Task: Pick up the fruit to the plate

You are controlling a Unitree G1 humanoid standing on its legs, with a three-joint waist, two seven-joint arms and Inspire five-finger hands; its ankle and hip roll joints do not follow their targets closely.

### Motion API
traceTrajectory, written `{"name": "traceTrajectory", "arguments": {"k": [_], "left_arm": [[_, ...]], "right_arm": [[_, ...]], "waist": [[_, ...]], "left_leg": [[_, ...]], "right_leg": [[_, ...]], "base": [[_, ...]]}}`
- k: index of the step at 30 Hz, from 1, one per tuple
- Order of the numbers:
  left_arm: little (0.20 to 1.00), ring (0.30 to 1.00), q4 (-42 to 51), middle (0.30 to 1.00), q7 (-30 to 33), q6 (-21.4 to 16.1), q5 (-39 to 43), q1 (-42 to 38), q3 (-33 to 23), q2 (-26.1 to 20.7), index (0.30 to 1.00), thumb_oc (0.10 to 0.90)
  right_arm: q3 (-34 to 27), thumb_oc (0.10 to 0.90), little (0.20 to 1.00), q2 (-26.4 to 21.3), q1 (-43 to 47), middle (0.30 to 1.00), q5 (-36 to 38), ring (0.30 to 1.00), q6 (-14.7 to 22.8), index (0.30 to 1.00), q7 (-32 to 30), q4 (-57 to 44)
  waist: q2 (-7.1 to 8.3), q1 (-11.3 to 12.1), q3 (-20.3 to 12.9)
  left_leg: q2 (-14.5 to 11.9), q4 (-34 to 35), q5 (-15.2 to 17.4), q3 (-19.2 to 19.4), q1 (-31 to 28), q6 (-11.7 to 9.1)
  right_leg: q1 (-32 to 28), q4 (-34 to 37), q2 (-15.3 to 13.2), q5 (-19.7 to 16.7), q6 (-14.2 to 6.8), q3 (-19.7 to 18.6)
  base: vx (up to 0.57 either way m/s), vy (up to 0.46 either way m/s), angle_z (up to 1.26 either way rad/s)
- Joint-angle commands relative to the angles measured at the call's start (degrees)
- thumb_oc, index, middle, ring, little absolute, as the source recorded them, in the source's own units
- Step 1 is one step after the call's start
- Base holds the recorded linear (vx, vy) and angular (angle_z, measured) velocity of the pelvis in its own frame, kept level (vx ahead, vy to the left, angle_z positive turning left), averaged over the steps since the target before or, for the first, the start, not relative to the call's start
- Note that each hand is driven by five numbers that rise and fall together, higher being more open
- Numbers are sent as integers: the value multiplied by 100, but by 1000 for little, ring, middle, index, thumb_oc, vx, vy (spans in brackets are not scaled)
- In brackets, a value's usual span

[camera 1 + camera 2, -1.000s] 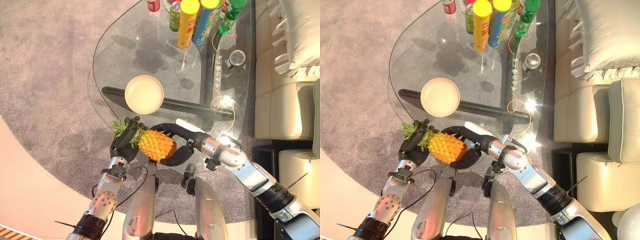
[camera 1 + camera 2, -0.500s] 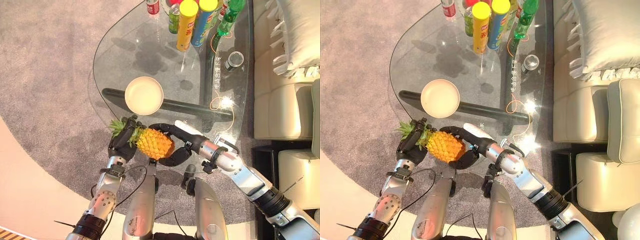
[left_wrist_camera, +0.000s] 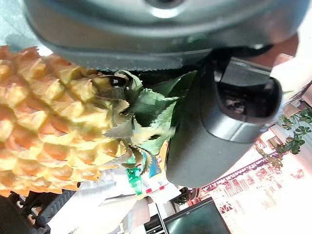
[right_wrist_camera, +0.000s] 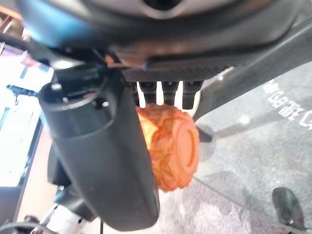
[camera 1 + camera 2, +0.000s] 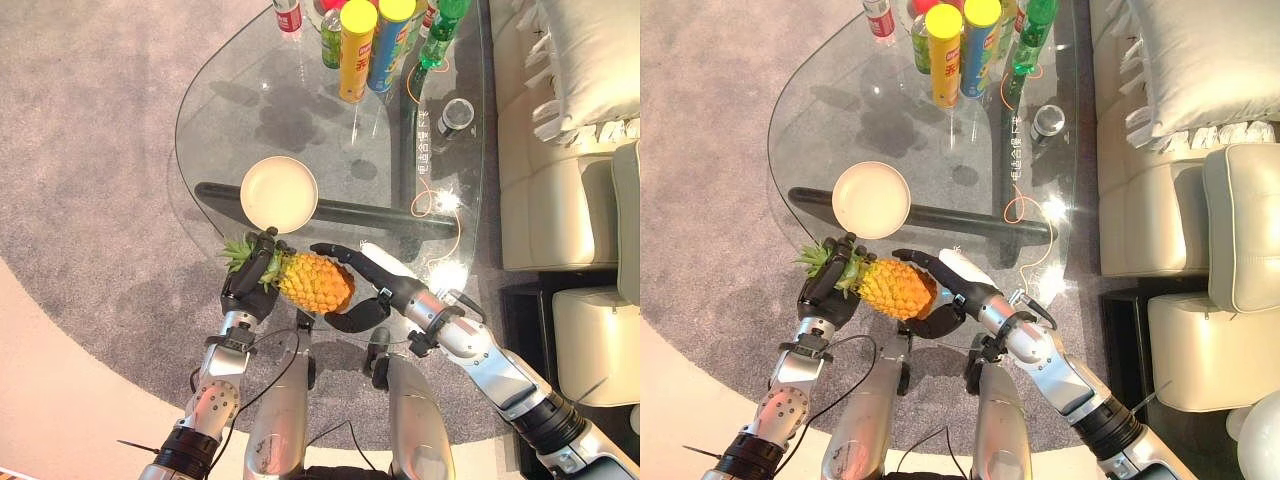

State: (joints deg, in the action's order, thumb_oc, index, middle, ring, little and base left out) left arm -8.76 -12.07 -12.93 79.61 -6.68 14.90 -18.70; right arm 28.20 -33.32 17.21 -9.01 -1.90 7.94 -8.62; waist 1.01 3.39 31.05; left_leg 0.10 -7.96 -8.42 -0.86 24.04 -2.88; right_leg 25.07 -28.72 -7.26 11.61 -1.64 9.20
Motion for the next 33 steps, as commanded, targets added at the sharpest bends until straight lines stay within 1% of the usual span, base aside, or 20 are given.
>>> {"name": "traceTrajectory", "arguments": {"k": [1, 5, 10, 15, 19, 23, 27, 29, 30, 33], "left_arm": [[200, 300, 1268, 300, -1000, -37, -137, -68, 153, 289, 300, 100], [200, 300, 1290, 300, -987, -183, -243, 3, 51, 273, 300, 100], [200, 300, 1281, 300, -890, -372, -238, 26, -102, 286, 300, 100], [200, 300, 1239, 300, -703, -856, -377, 52, -443, 277, 300, 100], [200, 300, 1267, 300, -503, -1243, -607, 41, -679, 292, 300, 100], [200, 300, 1240, 300, -288, -1539, -866, -82, -859, 322, 300, 100], [200, 300, 1223, 300, 17, -1869, -1331, -228, -1003, 325, 300, 100], [200, 300, 1138, 300, 362, -2072, -1854, -358, -1072, 274, 300, 100], [200, 300, 1108, 300, 687, -2199, -2287, -419, -1078, 249, 300, 100], [200, 300, 1042, 300, 1445, -2410, -3125, -575, -1107, 172, 300, 100]], "right_arm": [[-600, 800, 900, -98, 294, 900, -388, 900, 81, 900, -575, -613], [-796, 800, 900, -175, 99, 900, -466, 900, 2, 900, -531, -689], [-900, 800, 900, -218, -69, 900, -575, 900, -42, 900, -401, -722], [-1078, 800, 900, -299, -391, 900, -629, 900, -102, 900, -404, -647], [-1180, 800, 900, -275, -549, 900, -518, 900, -84, 900, -365, -633], [-1172, 800, 900, -205, -580, 900, -493, 900, -102, 900, -286, -586], [-1116, 800, 900, -122, -533, 900, -399, 900, -146, 900, -230, -528], [-1050, 800, 900, -85, -468, 900, -297, 900, -173, 900, -172, -446], [-1015, 800, 900, -61, -435, 900, -275, 900, -198, 900, -143, -407], [-921, 800, 900, -36, -381, 900, -211, 900, -288, 900, -74, -323]], "waist": [[104, -68, -126], [116, -92, -126], [139, -105, -126], [199, -110, -126], [232, -110, -126], [246, -109, -126], [257, -100, -126], [265, -97, -126], [267, -98, -126], [276, -98, -126]], "left_leg": [[290, -991, 1068, 338, -217, 426], [259, -974, 1068, 370, -244, 423], [238, -965, 1070, 390, -257, 415], [210, -939, 1063, 387, -301, 400], [199, -912, 1057, 370, -355, 387], [195, -893, 1051, 351, -392, 370], [194, -883, 1046, 338, -418, 363], [182, -882, 1037, 338, -449, 346], [180, -876, 1030, 339, -453, 341], [175, -879, 1015, 329, -450, 326]], "right_leg": [[-453, 1389, 141, -1225, -213, -44], [-470, 1391, 142, -1218, -222, -47], [-477, 1382, 148, -1202, -227, -51], [-525, 1385, 168, -1178, -232, -35], [-571, 1384, 194, -1157, -231, -39], [-607, 1389, 199, -1139, -230, -43], [-625, 1377, 205, -1123, -225, -41], [-663, 1372, 209, -1113, -224, -36], [-669, 1375, 213, -1109, -220, -35], [-673, 1372, 214, -1106, -219, -37]], "base": [[0, 0, 0], [0, 0, 0], [0, 0, 0], [0, 0, 0], [0, 0, 0], [0, 0, 0], [0, 0, 0], [0, 0, 0], [0, 0, 0], [0, 0, 0]]}}
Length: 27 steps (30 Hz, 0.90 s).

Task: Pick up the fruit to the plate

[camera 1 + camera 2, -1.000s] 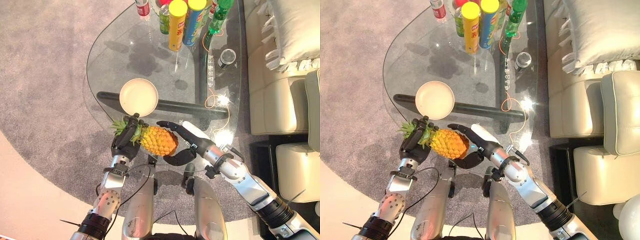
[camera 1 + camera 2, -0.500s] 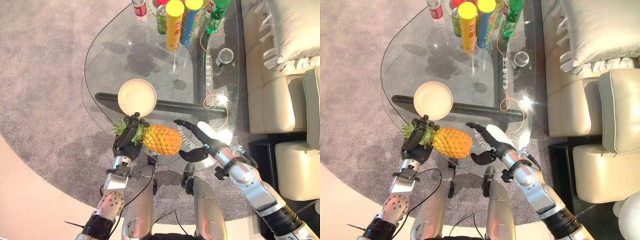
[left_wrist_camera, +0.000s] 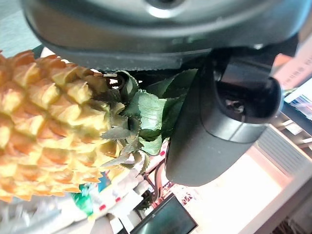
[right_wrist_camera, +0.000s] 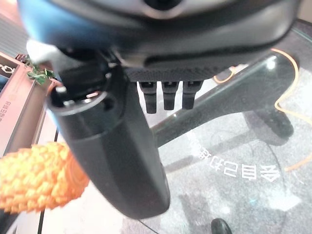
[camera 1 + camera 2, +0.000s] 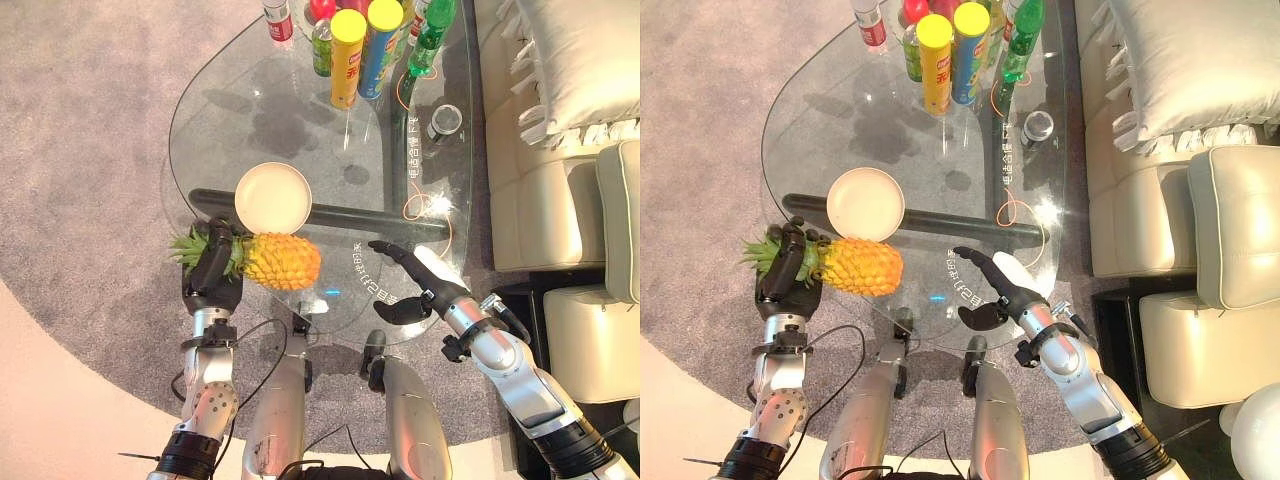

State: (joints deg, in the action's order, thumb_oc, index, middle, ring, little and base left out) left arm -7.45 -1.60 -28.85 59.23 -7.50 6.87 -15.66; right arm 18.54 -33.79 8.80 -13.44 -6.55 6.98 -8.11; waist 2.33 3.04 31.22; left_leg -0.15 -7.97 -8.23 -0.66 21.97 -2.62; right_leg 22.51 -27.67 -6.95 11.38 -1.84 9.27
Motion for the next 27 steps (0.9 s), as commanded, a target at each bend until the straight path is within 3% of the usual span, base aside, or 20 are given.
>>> {"name": "traceTrajectory", "arguments": {"k": [1, 9, 21, 27], "left_arm": [[200, 300, 884, 300, 644, -877, -1359, -549, -317, -155, 300, 100], [200, 300, 445, 300, 1914, -1325, -3202, -1222, -179, -425, 300, 100], [200, 300, -302, 300, 3044, -1902, -4777, -2393, -54, -806, 300, 100], [200, 300, -526, 300, 3631, -2093, -5358, -2762, -7, -881, 300, 100]], "right_arm": [[93, 800, 900, 23, 487, 900, 261, 900, 154, 900, 37, -331], [576, 800, 900, 133, 877, 900, 775, 900, 41, 900, 219, 85], [1239, 800, 900, 448, 1236, 900, 2122, 900, -285, 900, 545, 790], [1418, 800, 900, 544, 1351, 900, 2222, 900, -242, 900, 537, 1168]], "waist": [[146, -62, -143], [183, -98, -143], [208, -274, -143], [174, -353, -143]], "left_leg": [[196, -882, 992, 309, -229, 294], [182, -1027, 993, 309, -18, 265], [157, -1312, 986, 460, 833, 233], [162, -1452, 1044, 530, 1280, 221]], "right_leg": [[-403, 1259, 180, -1078, -199, -42], [-206, 1155, 162, -1072, -198, -55], [721, 868, 156, -1127, -204, -128], [1223, 702, 218, -1102, -186, -190]], "base": [[0, 0, 0], [-1, 15, 0], [-19, 72, -1], [-26, 97, -7]]}}
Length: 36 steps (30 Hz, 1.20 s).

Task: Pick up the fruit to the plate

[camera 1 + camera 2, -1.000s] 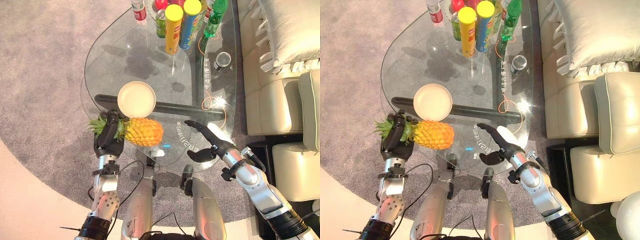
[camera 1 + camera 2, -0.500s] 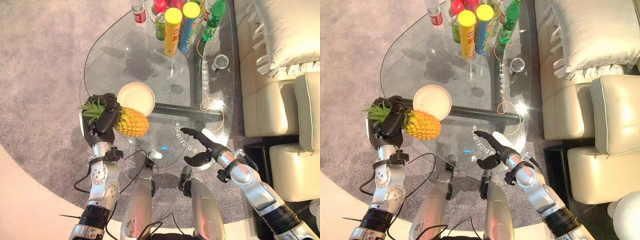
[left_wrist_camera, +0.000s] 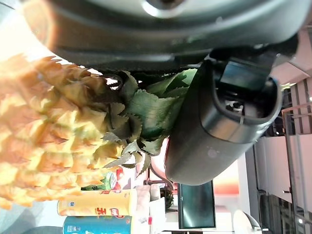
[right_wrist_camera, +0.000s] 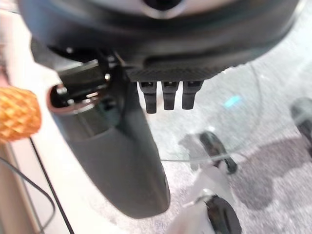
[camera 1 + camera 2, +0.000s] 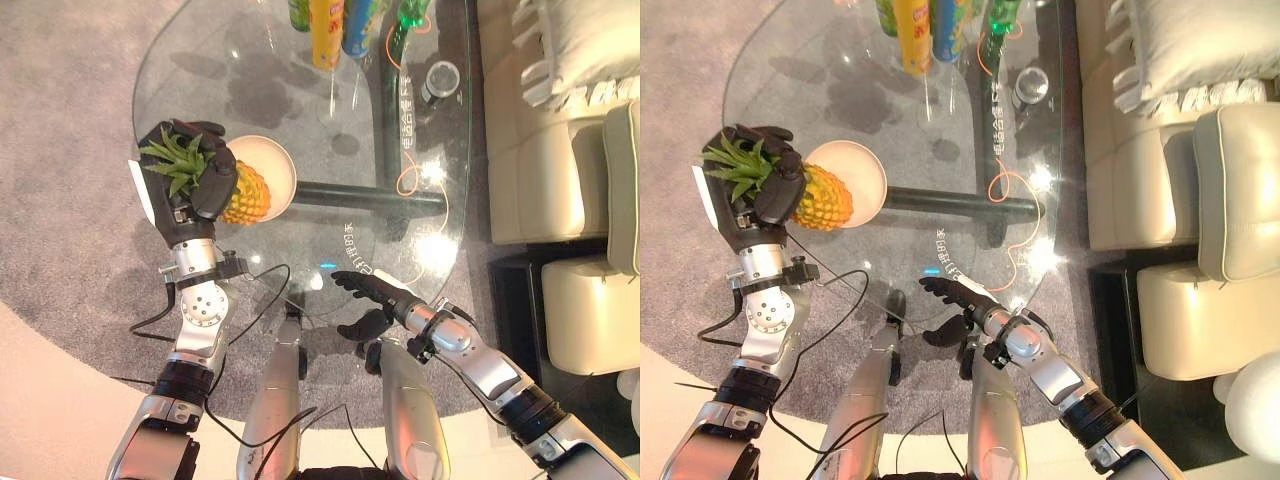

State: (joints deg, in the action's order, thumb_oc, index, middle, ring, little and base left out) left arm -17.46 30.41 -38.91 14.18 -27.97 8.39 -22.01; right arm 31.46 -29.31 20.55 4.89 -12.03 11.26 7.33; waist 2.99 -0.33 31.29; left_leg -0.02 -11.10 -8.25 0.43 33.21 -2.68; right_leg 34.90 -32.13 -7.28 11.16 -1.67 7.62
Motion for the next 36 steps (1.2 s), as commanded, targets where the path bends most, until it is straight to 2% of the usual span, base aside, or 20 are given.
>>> {"name": "traceTrajectory", "arguments": {"k": [1, 8, 13, 20, 31, 36], "left_arm": [[200, 300, 453, 300, 539, -1098, -947, -760, -153, -266, 300, 100], [200, 300, 67, 300, 1706, -1206, -1928, -1153, -138, -372, 300, 100], [200, 300, -141, 300, 2192, -1317, -2257, -1383, -127, -407, 300, 100], [200, 300, -327, 300, 3136, -1238, -3142, -1583, -87, -432, 300, 100], [200, 300, -840, 300, 3805, -1402, -3032, -1917, -83, -659, 300, 100], [200, 300, -1125, 300, 3731, -1392, -2863, -2131, -8, -733, 300, 100]], "right_arm": [[141, 800, 900, 99, 191, 900, 415, 900, 282, 900, 130, -359], [187, 800, 900, -18, 378, 900, 432, 900, 241, 900, 210, -249], [204, 800, 900, -5, 501, 900, 492, 900, 223, 900, 147, -237], [179, 800, 900, -45, 669, 900, 517, 900, 119, 900, 181, -299], [125, 800, 900, -166, 919, 900, 609, 900, 122, 900, 193, -236], [133, 800, 900, -171, 1093, 900, 734, 900, 139, 900, 200, -152]], "waist": [[103, -29, -150], [93, -152, -150], [94, -194, -150], [59, -231, -150], [54, -274, -150], [42, -289, -150]], "left_leg": [[160, -1137, 1040, 436, 209, 233], [228, -1265, 1029, 514, 774, 244], [266, -1412, 1066, 552, 1132, 256], [333, -1501, 1049, 576, 1513, 260], [334, -1657, 1051, 628, 1936, 270], [341, -1771, 1050, 608, 2132, 253]], "right_leg": [[47, 1140, 264, -1087, -199, -32], [652, 981, 325, -1113, -132, -40], [1042, 811, 336, -1111, -95, -18], [1488, 707, 377, -1165, -63, -44], [1917, 597, 395, -1221, -47, -42], [2117, 459, 410, -1222, -38, -68]], "base": [[-28, 129, -15], [-21, 114, -3], [-14, 80, -2], [-14, 77, -3], [-11, 57, -1], [0, 0, 0]]}}
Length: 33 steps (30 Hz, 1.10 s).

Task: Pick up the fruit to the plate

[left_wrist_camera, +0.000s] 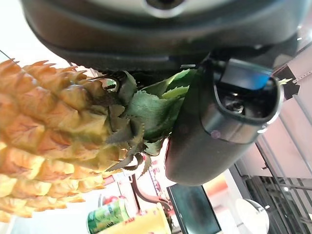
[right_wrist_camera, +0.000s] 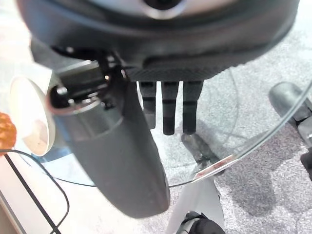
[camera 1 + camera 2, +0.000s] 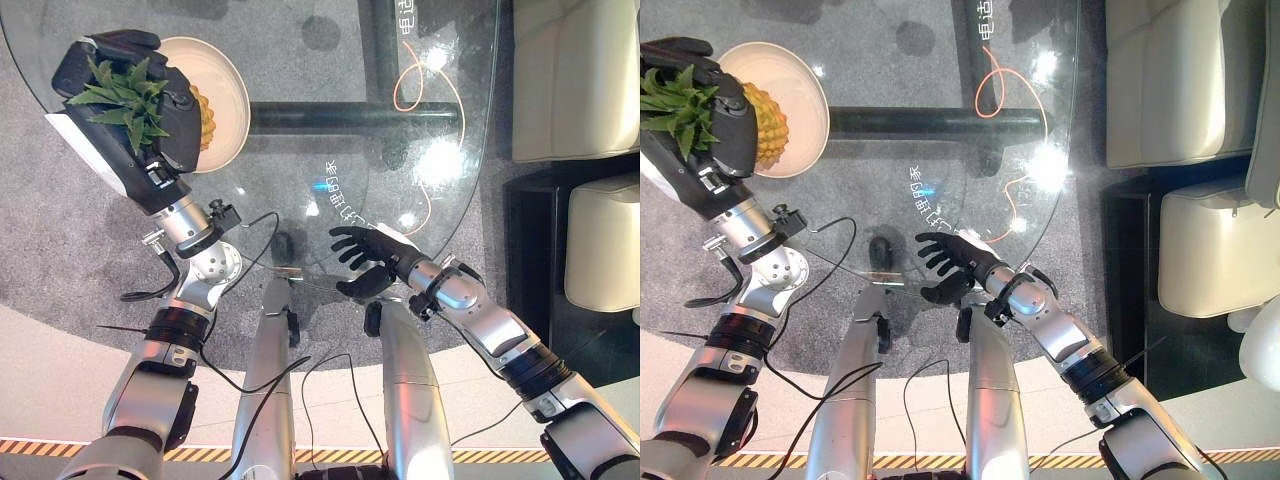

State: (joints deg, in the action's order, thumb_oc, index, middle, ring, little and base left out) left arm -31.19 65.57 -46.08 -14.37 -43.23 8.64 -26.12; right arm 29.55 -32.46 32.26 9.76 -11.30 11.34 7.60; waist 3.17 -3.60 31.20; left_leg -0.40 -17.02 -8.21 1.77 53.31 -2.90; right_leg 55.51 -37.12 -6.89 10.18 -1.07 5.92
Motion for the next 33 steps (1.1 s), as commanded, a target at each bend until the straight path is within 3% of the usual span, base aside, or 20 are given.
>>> {"name": "traceTrajectory", "arguments": {"k": [1, 18, 31, 32, 33], "left_arm": [[200, 300, 121, 300, 247, -685, 52, -681, 12, -371, 300, 100], [200, 300, -751, 300, 166, -633, 861, -1232, 392, -670, 300, 100], [200, 300, -992, 300, 290, -554, 836, -1374, 491, -735, 300, 100], [247, 340, -1011, 340, 294, -560, 848, -1380, 491, -745, 340, 147], [367, 444, -1062, 444, 278, -576, 922, -1399, 498, -772, 444, 267]], "right_arm": [[353, 800, 900, 137, -9, 900, 265, 900, 76, 900, 193, -128], [558, 800, 900, 8, 397, 900, 503, 900, 166, 900, 31, -3], [594, 800, 900, 17, 452, 900, 593, 900, 256, 900, -99, 13], [600, 800, 900, 12, 464, 900, 604, 900, 254, 900, -106, 14], [616, 800, 900, -1, 491, 900, 623, 900, 260, 900, -114, 32]], "waist": [[13, 28, -141], [99, -94, -141], [172, -121, -141], [173, -120, -141], [176, -118, -141]], "left_leg": [[379, -1205, 1049, 473, 186, 278], [357, -1340, 989, 476, 771, 193], [339, -1405, 1007, 451, 852, 159], [336, -1404, 1006, 453, 852, 160], [329, -1397, 1002, 456, 849, 159]], "right_leg": [[132, 918, 375, -1130, -88, 93], [625, 916, 449, -1252, -58, 61], [673, 904, 471, -1289, -71, 83], [671, 905, 471, -1288, -69, 88], [655, 920, 467, -1285, -64, 96]], "base": [[0, 0, 0], [-1, 8, 0], [0, 0, 0], [0, 0, 0], [0, 0, 0]]}}
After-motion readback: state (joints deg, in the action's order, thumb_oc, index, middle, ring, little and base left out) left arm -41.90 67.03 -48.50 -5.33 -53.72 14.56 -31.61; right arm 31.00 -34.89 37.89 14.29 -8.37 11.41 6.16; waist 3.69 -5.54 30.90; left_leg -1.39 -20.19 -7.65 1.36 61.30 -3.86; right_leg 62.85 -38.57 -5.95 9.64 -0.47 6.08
